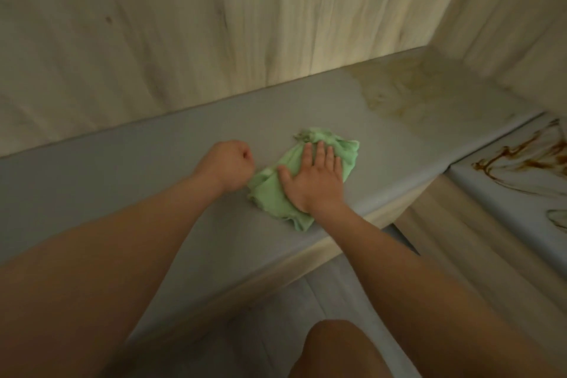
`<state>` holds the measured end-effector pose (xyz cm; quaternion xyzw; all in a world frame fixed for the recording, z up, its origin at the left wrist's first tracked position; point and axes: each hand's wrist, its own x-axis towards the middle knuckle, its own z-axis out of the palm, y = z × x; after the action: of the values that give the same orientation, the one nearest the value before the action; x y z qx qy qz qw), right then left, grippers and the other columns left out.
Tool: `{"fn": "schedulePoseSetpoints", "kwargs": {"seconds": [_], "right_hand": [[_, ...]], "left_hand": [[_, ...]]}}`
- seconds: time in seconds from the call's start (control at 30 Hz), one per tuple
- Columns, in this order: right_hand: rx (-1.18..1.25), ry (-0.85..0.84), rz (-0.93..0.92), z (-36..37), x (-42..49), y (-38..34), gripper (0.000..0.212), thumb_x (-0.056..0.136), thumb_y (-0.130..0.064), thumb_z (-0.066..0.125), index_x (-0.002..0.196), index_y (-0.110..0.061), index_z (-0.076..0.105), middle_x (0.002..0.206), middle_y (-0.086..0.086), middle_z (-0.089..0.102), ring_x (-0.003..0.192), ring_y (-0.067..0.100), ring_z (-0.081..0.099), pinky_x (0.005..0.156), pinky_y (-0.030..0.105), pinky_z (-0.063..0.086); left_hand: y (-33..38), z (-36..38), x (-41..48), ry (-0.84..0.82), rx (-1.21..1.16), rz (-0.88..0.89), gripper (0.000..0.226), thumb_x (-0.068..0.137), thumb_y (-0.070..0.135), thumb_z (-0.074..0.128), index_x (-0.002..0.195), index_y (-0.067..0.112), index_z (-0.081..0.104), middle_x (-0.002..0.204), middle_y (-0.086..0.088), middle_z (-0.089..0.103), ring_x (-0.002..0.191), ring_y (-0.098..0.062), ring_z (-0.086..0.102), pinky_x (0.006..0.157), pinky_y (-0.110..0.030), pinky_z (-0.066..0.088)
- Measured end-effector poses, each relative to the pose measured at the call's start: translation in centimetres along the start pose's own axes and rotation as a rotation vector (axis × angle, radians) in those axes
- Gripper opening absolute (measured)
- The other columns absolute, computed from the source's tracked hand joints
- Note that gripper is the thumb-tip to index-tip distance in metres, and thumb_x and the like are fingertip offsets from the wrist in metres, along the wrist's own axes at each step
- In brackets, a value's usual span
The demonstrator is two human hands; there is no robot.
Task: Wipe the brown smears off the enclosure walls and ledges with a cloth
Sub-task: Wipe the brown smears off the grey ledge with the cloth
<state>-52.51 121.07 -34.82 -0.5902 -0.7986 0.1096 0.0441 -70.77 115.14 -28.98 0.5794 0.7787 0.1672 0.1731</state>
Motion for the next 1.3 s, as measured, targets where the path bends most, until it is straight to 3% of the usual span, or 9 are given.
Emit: {"fn": "schedulePoseSetpoints", "kwargs": {"seconds": [0.17, 0.33, 0.5, 0.7, 0.8, 0.9, 1.0, 1.13, 1.3], "right_hand": [[-0.017, -0.002, 0.178, -2.8, 3.6, 9.3, 0.086, 0.095, -0.077, 0.018, 0.166, -0.030, 0.009, 0.173, 0.008, -0.008, 0.159, 0.031, -0.011, 0.127, 0.050, -0.008], [-0.026, 0.050, 0.337, -4.4, 6.5, 16.0, 0.086, 0.090, -0.080, 0.020, 0.165, -0.036, 0.012, 0.172, 0.012, -0.015, 0.158, 0.034, -0.015, 0.127, 0.052, -0.008], [-0.030, 0.087, 0.523, -5.0, 9.0, 20.4, 0.094, 0.090, -0.080, 0.018, 0.165, -0.029, -0.009, 0.171, 0.015, -0.014, 0.158, 0.035, -0.014, 0.126, 0.053, -0.008], [-0.050, 0.110, 0.574, -6.3, 13.0, 25.7, 0.095, 0.093, -0.077, 0.016, 0.165, -0.021, -0.007, 0.173, 0.011, -0.009, 0.159, 0.030, -0.010, 0.128, 0.050, -0.004], [-0.077, 0.141, 0.591, -5.8, 15.0, 27.2, 0.093, 0.093, -0.076, 0.015, 0.166, -0.021, -0.002, 0.173, 0.012, -0.006, 0.159, 0.031, -0.007, 0.128, 0.051, -0.003], [-0.106, 0.148, 0.591, -5.5, 16.3, 27.9, 0.090, 0.094, -0.075, 0.014, 0.166, -0.023, 0.003, 0.173, 0.014, -0.005, 0.159, 0.034, -0.006, 0.127, 0.053, -0.003], [-0.126, 0.144, 0.593, -5.5, 17.1, 28.3, 0.089, 0.095, -0.075, 0.014, 0.166, -0.024, 0.005, 0.173, 0.015, -0.005, 0.159, 0.035, -0.006, 0.127, 0.054, -0.003], [-0.129, 0.153, 0.597, -5.4, 17.3, 28.3, 0.088, 0.096, -0.074, 0.015, 0.166, -0.023, 0.005, 0.172, 0.016, -0.006, 0.159, 0.034, -0.007, 0.127, 0.054, -0.004], [-0.150, 0.122, 0.612, -5.6, 17.4, 28.0, 0.088, 0.097, -0.072, 0.016, 0.166, -0.020, 0.002, 0.172, 0.019, -0.007, 0.158, 0.037, -0.008, 0.127, 0.055, -0.002]], "left_hand": [[4.1, 3.4, 1.7, -0.015, 0.059, 0.107, 0.024, 0.094, 0.017, 0.055, 0.072, 0.022, 0.049, 0.094, -0.016, 0.070, 0.093, -0.035, 0.063, 0.075, -0.035, 0.045], [8.7, 6.2, 4.8, 0.004, 0.097, 0.237, 0.017, 0.089, 0.029, 0.050, 0.072, 0.024, 0.050, 0.080, -0.006, 0.050, 0.091, -0.039, 0.060, 0.084, -0.044, 0.052], [11.2, 7.8, 7.5, 0.025, 0.097, 0.259, 0.040, 0.079, 0.040, 0.037, 0.091, 0.018, 0.068, 0.101, -0.013, 0.061, 0.101, -0.040, 0.059, 0.095, -0.049, 0.051], [12.7, 10.3, 10.2, -0.004, 0.089, 0.204, 0.029, 0.093, 0.034, 0.049, 0.115, 0.021, 0.063, 0.128, -0.008, 0.055, 0.124, -0.034, 0.046, 0.105, -0.045, 0.042], [13.3, 11.0, 12.2, -0.004, 0.130, 0.199, 0.030, 0.090, 0.037, 0.054, 0.116, 0.024, 0.060, 0.130, -0.006, 0.053, 0.126, -0.032, 0.043, 0.103, -0.046, 0.036], [14.2, 10.8, 13.9, 0.038, 0.205, 0.209, 0.047, 0.083, 0.051, 0.058, 0.120, 0.023, 0.058, 0.131, -0.008, 0.052, 0.125, -0.034, 0.044, 0.104, -0.050, 0.034], [14.9, 10.3, 15.4, -0.033, 0.214, 0.091, 0.076, 0.075, 0.068, 0.065, 0.135, 0.024, 0.049, 0.142, -0.008, 0.043, 0.132, -0.036, 0.038, 0.109, -0.056, 0.032], [15.9, 9.2, 17.9, -0.251, 0.266, -0.026, 0.109, 0.073, 0.079, 0.069, 0.159, 0.035, 0.018, 0.169, -0.006, 0.007, 0.155, -0.040, 0.008, 0.117, -0.070, 0.019], [17.5, 7.6, 21.4, -0.484, 0.294, -0.191, 0.143, 0.064, 0.077, 0.080, 0.161, 0.037, -0.017, 0.169, -0.005, -0.026, 0.154, -0.047, -0.017, 0.115, -0.078, 0.015]]}}
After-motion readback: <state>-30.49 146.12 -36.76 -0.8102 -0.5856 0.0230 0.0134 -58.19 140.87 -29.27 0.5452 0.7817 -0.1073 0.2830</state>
